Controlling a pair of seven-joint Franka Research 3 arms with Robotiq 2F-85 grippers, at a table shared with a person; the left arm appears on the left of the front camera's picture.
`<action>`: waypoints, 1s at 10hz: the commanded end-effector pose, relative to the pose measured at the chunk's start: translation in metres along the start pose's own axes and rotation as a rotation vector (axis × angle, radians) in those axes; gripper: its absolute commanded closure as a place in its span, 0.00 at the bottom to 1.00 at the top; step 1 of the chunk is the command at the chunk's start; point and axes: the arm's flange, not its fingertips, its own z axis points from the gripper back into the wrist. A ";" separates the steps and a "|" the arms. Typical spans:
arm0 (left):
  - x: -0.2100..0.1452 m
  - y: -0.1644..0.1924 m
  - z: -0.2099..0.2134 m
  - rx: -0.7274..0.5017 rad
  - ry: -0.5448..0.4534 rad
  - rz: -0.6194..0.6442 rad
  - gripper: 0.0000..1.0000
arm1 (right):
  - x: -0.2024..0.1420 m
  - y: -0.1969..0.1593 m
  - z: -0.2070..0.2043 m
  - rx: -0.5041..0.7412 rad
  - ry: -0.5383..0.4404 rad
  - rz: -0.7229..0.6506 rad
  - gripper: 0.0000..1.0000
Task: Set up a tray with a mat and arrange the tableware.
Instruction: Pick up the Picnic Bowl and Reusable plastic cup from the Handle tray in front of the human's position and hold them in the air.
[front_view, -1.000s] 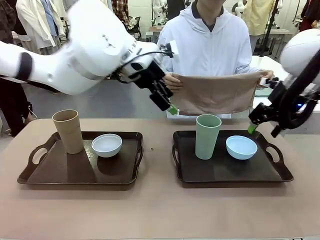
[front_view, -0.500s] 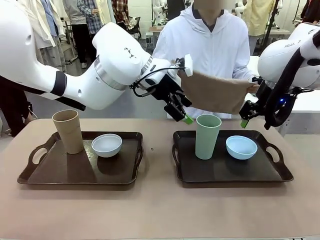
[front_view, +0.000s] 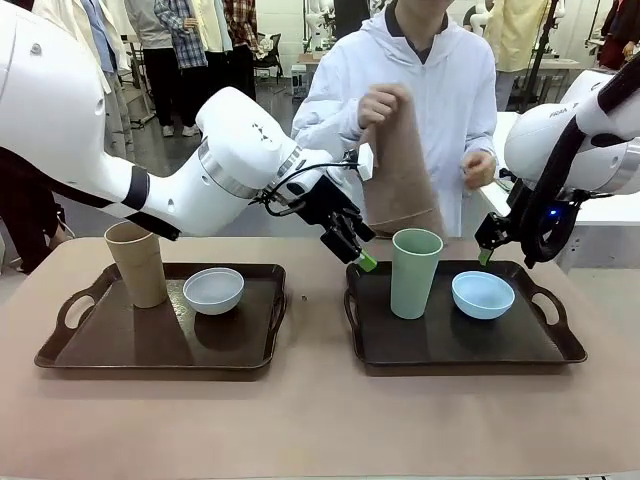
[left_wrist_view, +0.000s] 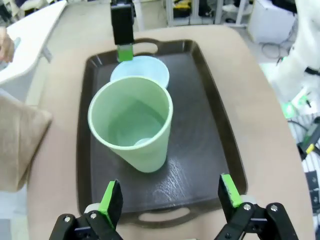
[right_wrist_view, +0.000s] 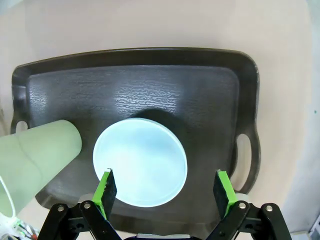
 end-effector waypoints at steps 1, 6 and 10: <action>0.002 -0.005 0.001 -0.001 0.021 -0.020 0.00 | -0.002 0.003 0.002 -0.001 0.002 0.009 0.00; -0.009 0.005 0.000 -0.041 -0.028 0.022 0.00 | -0.004 -0.003 -0.019 0.014 0.062 0.035 0.00; -0.035 0.020 -0.030 -0.036 -0.096 0.012 0.00 | -0.016 -0.012 -0.031 0.003 0.077 0.000 0.00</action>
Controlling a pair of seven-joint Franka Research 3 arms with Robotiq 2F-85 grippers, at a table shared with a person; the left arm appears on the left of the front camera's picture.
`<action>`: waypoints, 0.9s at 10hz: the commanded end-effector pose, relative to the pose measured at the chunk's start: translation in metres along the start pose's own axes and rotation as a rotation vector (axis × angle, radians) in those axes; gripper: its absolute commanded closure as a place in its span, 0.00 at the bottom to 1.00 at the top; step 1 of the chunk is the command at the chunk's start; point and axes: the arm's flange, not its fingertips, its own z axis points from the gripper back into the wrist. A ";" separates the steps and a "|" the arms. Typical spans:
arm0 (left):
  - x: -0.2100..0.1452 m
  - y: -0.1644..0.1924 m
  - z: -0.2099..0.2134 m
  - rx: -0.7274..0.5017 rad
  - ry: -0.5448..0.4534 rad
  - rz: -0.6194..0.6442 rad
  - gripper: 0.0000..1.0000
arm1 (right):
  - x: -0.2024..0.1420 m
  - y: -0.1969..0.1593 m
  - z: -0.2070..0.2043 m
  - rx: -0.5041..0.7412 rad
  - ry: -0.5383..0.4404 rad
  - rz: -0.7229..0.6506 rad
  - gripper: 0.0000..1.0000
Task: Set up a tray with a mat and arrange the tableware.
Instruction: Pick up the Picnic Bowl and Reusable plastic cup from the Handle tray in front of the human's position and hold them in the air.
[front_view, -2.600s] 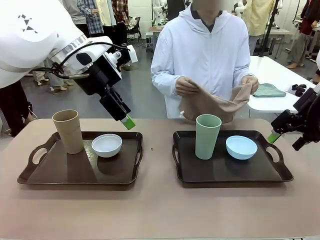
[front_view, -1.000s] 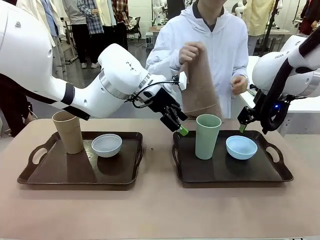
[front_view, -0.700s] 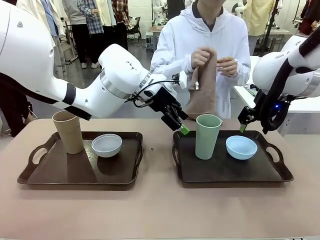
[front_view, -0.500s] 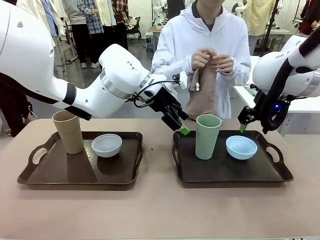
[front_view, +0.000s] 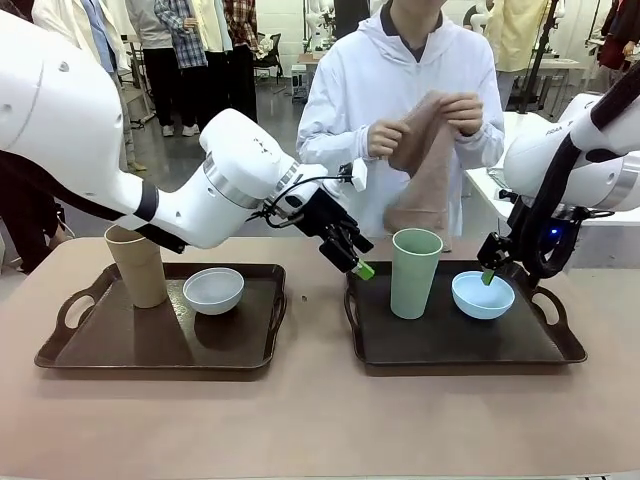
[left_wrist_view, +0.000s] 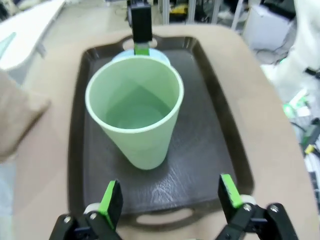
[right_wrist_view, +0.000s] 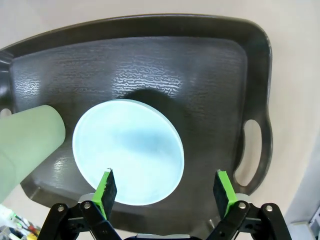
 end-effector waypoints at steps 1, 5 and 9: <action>-0.008 0.009 -0.016 0.005 -0.085 -0.023 0.00 | -0.003 -0.004 -0.002 0.003 -0.004 0.002 0.00; -0.026 0.023 -0.044 0.024 -0.120 -0.025 0.00 | -0.006 -0.010 -0.007 0.017 0.007 0.007 0.00; -0.031 0.038 -0.072 0.034 -0.133 -0.011 0.00 | -0.005 -0.011 -0.017 0.024 0.023 0.012 0.00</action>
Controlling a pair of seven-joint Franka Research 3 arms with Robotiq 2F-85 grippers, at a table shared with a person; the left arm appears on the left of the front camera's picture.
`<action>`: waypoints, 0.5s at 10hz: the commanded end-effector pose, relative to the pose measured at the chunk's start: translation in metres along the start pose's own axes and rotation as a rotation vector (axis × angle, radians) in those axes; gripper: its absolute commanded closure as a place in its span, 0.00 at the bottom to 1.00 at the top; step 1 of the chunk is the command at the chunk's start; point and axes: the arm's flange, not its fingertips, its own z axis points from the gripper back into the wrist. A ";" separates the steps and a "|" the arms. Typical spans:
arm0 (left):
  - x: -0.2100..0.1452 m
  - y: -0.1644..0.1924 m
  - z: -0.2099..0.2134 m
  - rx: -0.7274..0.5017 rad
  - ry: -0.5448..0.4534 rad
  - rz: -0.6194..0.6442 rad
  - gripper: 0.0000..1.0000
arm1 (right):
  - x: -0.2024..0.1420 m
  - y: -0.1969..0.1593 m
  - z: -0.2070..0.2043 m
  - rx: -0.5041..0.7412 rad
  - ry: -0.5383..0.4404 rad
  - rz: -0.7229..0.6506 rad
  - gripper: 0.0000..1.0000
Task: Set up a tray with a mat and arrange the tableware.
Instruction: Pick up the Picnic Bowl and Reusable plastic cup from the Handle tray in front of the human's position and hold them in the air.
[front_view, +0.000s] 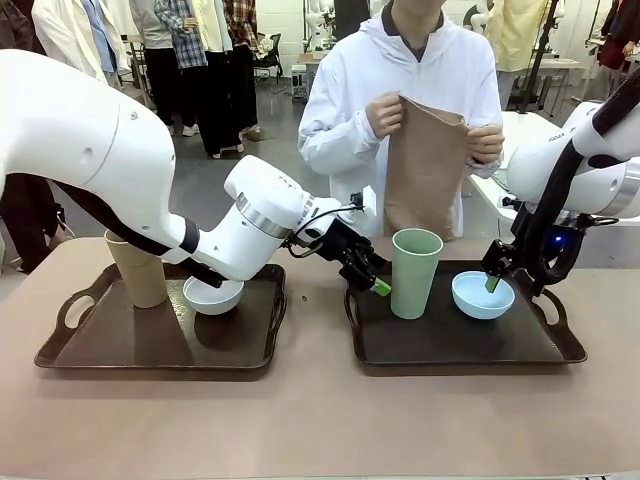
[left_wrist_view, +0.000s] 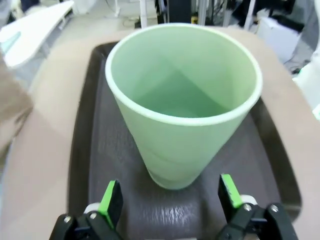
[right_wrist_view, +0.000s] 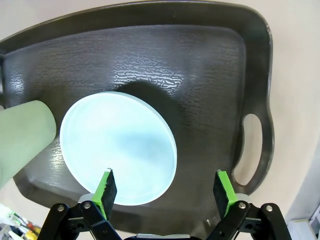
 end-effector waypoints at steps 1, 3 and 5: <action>0.007 -0.001 -0.012 -0.006 -0.049 -0.025 0.00 | 0.001 -0.004 -0.007 0.020 0.005 0.010 0.00; 0.018 -0.007 -0.017 -0.019 -0.046 -0.045 0.00 | 0.003 -0.005 -0.009 0.020 0.013 0.006 0.00; 0.024 -0.011 -0.025 -0.034 -0.051 -0.051 0.00 | 0.003 -0.005 -0.009 0.022 0.020 0.010 0.00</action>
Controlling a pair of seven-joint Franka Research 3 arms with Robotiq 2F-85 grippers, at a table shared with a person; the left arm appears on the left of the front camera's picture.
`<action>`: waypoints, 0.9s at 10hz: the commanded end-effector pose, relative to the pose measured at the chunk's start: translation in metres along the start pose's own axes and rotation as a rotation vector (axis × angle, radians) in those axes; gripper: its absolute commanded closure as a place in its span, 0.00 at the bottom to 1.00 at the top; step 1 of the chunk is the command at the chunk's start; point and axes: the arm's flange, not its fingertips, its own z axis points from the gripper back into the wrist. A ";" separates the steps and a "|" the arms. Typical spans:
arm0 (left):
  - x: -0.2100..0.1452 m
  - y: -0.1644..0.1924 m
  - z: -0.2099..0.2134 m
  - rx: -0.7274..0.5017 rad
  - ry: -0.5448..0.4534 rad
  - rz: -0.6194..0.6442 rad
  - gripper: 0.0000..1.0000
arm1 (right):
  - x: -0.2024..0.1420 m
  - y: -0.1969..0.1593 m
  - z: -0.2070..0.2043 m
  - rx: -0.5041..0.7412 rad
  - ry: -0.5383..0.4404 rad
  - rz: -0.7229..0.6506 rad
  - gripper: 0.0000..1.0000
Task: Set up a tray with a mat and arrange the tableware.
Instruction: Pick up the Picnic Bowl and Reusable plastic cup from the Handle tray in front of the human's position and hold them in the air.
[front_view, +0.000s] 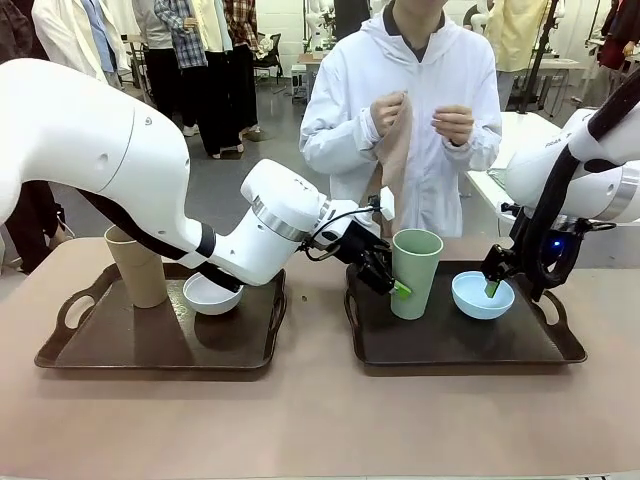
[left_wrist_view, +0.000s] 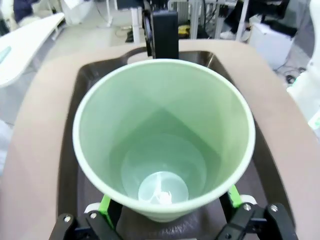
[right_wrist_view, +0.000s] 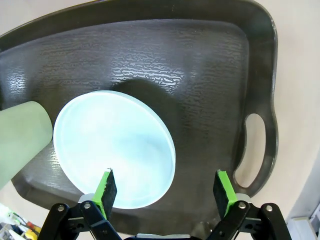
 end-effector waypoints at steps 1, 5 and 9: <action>0.003 -0.001 -0.008 -0.011 -0.008 -0.036 0.00 | 0.004 -0.004 -0.001 0.026 0.005 0.010 0.00; 0.011 -0.007 -0.027 -0.042 -0.020 -0.081 0.00 | 0.006 -0.002 -0.004 0.063 -0.008 0.039 0.00; 0.012 -0.003 -0.037 -0.043 -0.047 -0.067 0.00 | 0.013 -0.002 -0.008 0.085 -0.019 0.029 0.00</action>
